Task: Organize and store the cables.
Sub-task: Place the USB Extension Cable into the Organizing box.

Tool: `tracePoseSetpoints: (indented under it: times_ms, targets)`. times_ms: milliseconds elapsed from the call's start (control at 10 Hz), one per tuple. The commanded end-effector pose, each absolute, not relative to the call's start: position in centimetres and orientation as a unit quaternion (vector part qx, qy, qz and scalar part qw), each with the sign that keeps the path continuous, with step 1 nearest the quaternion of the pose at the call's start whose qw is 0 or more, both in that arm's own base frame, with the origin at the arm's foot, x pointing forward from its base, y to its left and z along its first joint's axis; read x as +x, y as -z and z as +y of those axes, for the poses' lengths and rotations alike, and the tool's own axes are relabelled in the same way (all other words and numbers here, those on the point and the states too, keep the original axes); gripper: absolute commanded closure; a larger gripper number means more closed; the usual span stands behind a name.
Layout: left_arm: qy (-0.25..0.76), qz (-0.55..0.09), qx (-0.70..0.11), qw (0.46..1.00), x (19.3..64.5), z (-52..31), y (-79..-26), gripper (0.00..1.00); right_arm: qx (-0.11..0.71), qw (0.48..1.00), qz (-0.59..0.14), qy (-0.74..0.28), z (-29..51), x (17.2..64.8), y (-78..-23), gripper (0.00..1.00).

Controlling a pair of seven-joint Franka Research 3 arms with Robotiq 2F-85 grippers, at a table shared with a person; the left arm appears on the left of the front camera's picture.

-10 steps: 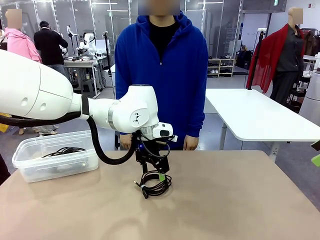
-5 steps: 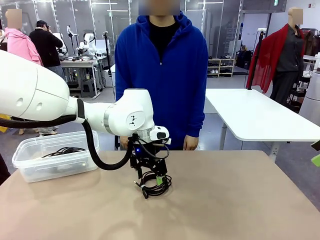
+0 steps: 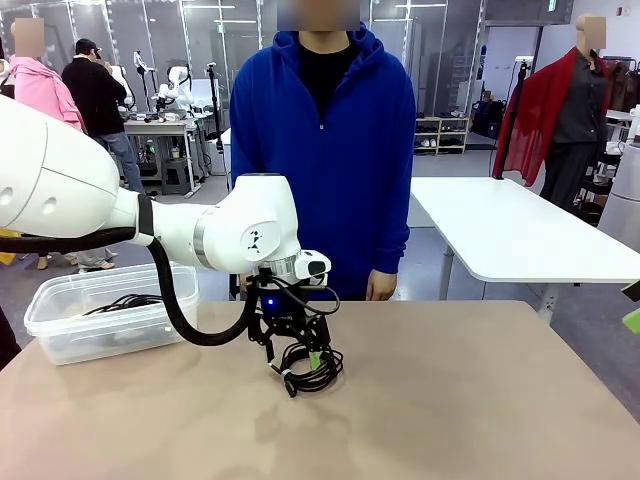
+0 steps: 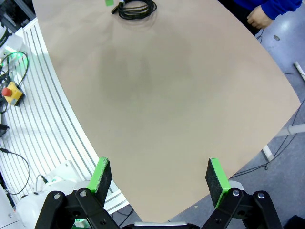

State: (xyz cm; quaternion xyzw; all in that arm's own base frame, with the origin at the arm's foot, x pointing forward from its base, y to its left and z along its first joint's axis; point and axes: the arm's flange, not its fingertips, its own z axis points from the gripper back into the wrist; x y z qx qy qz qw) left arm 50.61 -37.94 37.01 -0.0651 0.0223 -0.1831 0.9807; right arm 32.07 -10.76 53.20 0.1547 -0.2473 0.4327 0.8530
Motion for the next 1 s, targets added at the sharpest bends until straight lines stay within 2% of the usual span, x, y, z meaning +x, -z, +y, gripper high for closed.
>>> tracePoseSetpoints:
  times_ms: [0,600,900]
  targets:
    - [0.101,0.013,-0.07,0.992,48.81,-37.43,-36.88,0.0,0.157,0.852,-0.25,-0.433,-10.63,32.2,-53.18,0.0]
    - [-0.063,-0.032,-0.042,0.997,49.16,-37.02,-36.9,0.0,0.157,0.852,-0.25,-0.433,-10.63,32.2,-53.18,0.0]
    - [-0.123,-0.015,-0.036,0.992,49.4,-37.38,-36.57,0.0,0.157,0.852,-0.25,-0.433,-10.63,32.2,-53.18,0.0]
